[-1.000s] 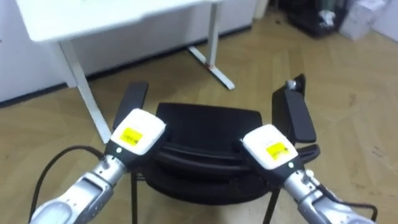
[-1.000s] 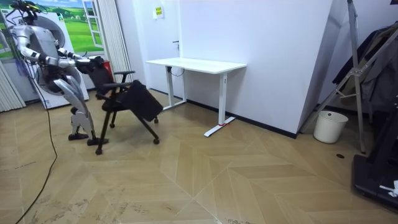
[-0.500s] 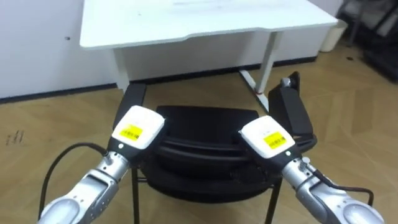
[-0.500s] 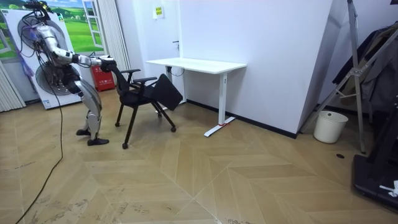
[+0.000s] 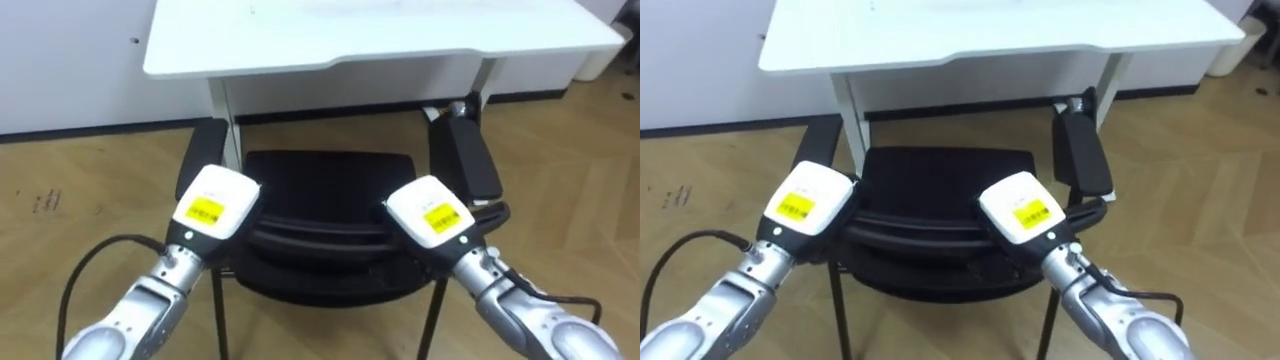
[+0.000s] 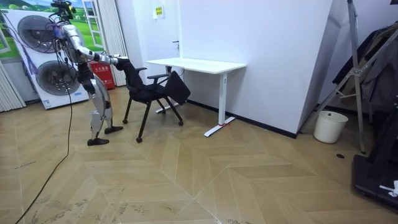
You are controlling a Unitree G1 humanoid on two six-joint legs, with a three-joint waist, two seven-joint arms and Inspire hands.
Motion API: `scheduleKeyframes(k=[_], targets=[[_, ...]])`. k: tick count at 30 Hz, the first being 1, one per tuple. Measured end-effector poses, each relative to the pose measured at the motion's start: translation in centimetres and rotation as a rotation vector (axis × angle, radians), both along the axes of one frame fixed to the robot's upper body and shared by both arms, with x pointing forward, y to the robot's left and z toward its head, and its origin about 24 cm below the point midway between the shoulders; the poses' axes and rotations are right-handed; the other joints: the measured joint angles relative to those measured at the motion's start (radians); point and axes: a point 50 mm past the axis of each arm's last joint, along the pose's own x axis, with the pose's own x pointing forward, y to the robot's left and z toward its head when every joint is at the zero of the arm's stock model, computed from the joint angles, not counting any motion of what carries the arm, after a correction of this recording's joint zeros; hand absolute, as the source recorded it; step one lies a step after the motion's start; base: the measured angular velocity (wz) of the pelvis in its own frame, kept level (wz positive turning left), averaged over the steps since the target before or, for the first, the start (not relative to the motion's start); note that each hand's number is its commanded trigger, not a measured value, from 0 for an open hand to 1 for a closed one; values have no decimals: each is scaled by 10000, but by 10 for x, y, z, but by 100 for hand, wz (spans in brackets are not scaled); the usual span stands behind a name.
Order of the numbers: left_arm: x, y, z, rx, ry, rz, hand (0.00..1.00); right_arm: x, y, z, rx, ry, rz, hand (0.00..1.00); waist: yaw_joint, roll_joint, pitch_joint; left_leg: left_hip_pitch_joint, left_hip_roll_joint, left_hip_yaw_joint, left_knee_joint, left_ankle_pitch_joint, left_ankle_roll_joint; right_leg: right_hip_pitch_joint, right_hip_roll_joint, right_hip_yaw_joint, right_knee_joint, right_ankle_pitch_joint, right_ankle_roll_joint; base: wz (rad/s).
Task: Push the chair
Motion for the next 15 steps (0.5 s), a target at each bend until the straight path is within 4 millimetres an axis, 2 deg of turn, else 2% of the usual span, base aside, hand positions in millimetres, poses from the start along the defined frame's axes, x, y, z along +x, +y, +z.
scheduleKeyframes(k=[1, 2, 3, 4, 5, 6, 7, 8, 9, 10, 12, 13, 14, 15], targets=[[1, -2, -1, -39, 89, -1, 100, 0, -2, 0, -61, 9, -51, 100, 16, 77, 6, 130, -82, 149, 133, -232, 138, -279, -308, 91, 1011, 47, 104, 0], [1, -3, -1, -20, 179, -37, 100, -1, -3, -1, -90, 51, -48, 100, 26, 73, 24, 339, -93, 370, 245, -482, 272, -647, -640, 337, 2096, 195, 358, 0], [1, -3, -2, -12, 212, -40, 100, -1, -3, -2, -87, 85, -53, 100, 29, 86, 28, 425, -126, 445, 329, -615, 328, -764, -780, 429, 2544, 298, 478, -9], [1, -3, -2, -15, 237, -42, 100, -2, -3, -3, -73, 106, -64, 100, 15, 166, 71, 561, -148, 476, 495, -923, 426, -883, -970, 475, 3197, 539, 540, -7], [1, -4, -2, -40, 251, -60, 100, -2, -3, -3, -68, 79, -92, 100, -58, 287, 123, 659, -126, 438, 741, -1245, 515, -953, -1063, 477, 3621, 820, 562, -4], [2, -4, -2, -45, 237, -84, 100, -2, -3, -3, -69, 62, -129, 100, -75, 342, 150, 707, -126, 405, 833, -1372, 561, -1002, -1091, 477, 3824, 988, 572, 3], [2, -5, -2, -39, 250, -104, 100, -2, -4, -3, -64, 74, -156, 100, -133, 448, 146, 759, -88, 321, 972, -1576, 644, -1156, -1091, 530, 4184, 1342, 607, -5], [2, -4, -1, -12, 233, -109, 100, -3, -3, -4, -21, 74, -182, 100, -142, 493, 107, 837, -50, 278, 972, -1721, 673, -1373, -1061, 650, 4424, 1304, 712, -10], [3, -4, -1, -4, 205, -119, 100, -2, -2, -4, 2, 69, -203, 100, -116, 537, 109, 863, 3, 283, 973, -1769, 682, -1521, -1054, 676, 4523, 1159, 748, -14], [5, -3, 1, 83, 140, -166, 100, -3, -2, -4, 25, 57, -257, 100, -21, 592, 119, 944, 50, 290, 920, -1834, 699, -1966, -1056, 760, 4564, 880, 720, -5], [7, -2, 1, 141, 197, -245, 100, -4, 1, -6, 112, 104, -344, 100, -4, 564, 118, 1193, 112, 409, 715, -1869, 706, -2643, -1045, 900, 4090, 770, 699, -2], [7, -2, 1, 127, 231, -260, 100, -6, 3, -9, 190, 169, -432, 100, 90, 567, 117, 1381, 181, 431, 602, -1931, 650, -3031, -911, 1005, 3309, 806, 673, 0], [7, 0, 1, 170, 264, -300, 100, -7, 5, -10, 248, 214, -434, 100, 77, 544, 106, 1427, 254, 390, 595, -2031, 575, -3190, -766, 997, 2104, 1069, 630, 5], [7, 1, 1, 192, 277, -331, 100, -8, 5, -10, 268, 228, -419, 100, 76, 549, 109, 1458, 267, 342, 611, -2094, 540, -3221, -712, 993, 1446, 1284, 632, 20]])
